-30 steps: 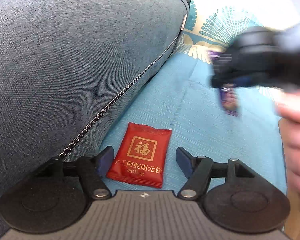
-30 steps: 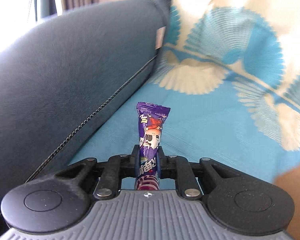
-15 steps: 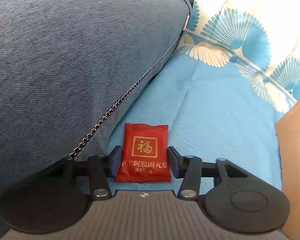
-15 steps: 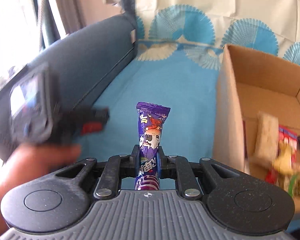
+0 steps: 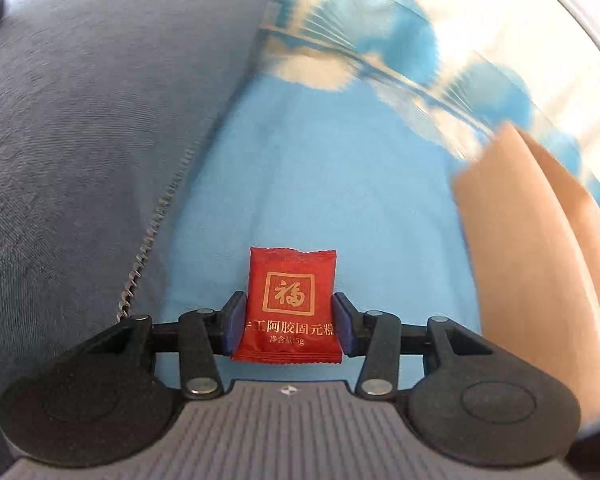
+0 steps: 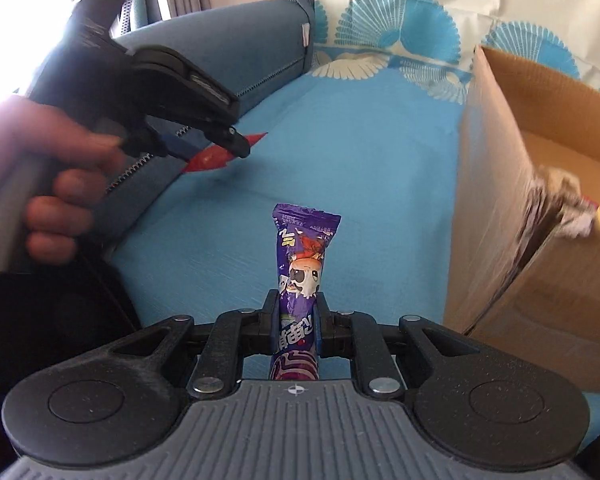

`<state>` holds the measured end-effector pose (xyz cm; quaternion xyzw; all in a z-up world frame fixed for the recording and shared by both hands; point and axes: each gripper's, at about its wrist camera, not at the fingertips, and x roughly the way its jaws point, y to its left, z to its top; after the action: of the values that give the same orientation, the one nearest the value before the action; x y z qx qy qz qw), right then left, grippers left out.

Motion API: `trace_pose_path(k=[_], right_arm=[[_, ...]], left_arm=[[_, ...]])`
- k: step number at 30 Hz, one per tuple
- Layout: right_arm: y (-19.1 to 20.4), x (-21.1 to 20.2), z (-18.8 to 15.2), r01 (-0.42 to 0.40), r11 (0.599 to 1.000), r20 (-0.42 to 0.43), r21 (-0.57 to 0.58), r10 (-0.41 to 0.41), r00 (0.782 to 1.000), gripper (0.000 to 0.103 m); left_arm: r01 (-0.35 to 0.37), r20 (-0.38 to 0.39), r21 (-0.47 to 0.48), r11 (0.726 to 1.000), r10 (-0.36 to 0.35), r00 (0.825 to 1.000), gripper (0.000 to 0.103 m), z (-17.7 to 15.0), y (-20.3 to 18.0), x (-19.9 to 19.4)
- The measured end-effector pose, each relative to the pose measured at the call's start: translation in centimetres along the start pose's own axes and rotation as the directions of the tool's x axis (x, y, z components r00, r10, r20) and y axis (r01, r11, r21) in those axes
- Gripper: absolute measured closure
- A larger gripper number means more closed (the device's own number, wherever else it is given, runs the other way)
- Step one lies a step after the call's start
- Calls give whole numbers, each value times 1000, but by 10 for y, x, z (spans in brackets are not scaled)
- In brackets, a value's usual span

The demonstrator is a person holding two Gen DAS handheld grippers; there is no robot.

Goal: Organize snacks
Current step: 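Grasp the red square packet with the left tool while the right tool grasps the purple candy stick, then lift the red packet and purple candy stick and carry them toward the box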

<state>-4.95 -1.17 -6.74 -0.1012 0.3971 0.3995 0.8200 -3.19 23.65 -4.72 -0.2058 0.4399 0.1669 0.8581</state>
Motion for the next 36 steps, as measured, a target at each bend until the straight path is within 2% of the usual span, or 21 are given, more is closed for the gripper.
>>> trace_pose_path(k=[3, 6, 8, 11, 17, 20, 26, 31, 36], right_arm=[[-4, 8, -1, 9, 1000, -17, 27, -9, 1000, 87], [-8, 16, -2, 4, 998, -46, 58, -1, 999, 86], [-8, 18, -5, 11, 999, -46, 48, -8, 999, 86], [-7, 19, -3, 12, 999, -45, 41, -10, 999, 84], [-7, 22, -2, 13, 999, -46, 33, -11, 999, 84], [-8, 22, -2, 11, 999, -48, 35, -9, 999, 83], [-8, 21, -2, 9, 1000, -48, 22, -8, 999, 81], [-3, 22, -3, 5, 1000, -47, 4, -5, 999, 64], [2, 23, -4, 31, 999, -39, -34, -32, 999, 64]], left_arm=[[72, -104, 29, 997, -69, 992, 52, -6, -1, 2], [99, -135, 2, 995, -98, 986, 52, -12, 0, 3], [99, -144, 11, 995, -96, 985, 52, -13, -3, 8], [62, -169, 41, 997, -55, 984, 51, -14, -10, 16], [-24, -143, 208, 978, 54, 988, 49, -25, -39, 26], [-46, -131, 259, 965, 82, 988, 49, -29, -45, 29], [-42, -119, 270, 962, 77, 990, 49, -26, -48, 39], [-41, -119, 275, 961, 76, 990, 47, -28, -48, 37], [-45, -115, 280, 959, 80, 990, 47, -27, -49, 40]])
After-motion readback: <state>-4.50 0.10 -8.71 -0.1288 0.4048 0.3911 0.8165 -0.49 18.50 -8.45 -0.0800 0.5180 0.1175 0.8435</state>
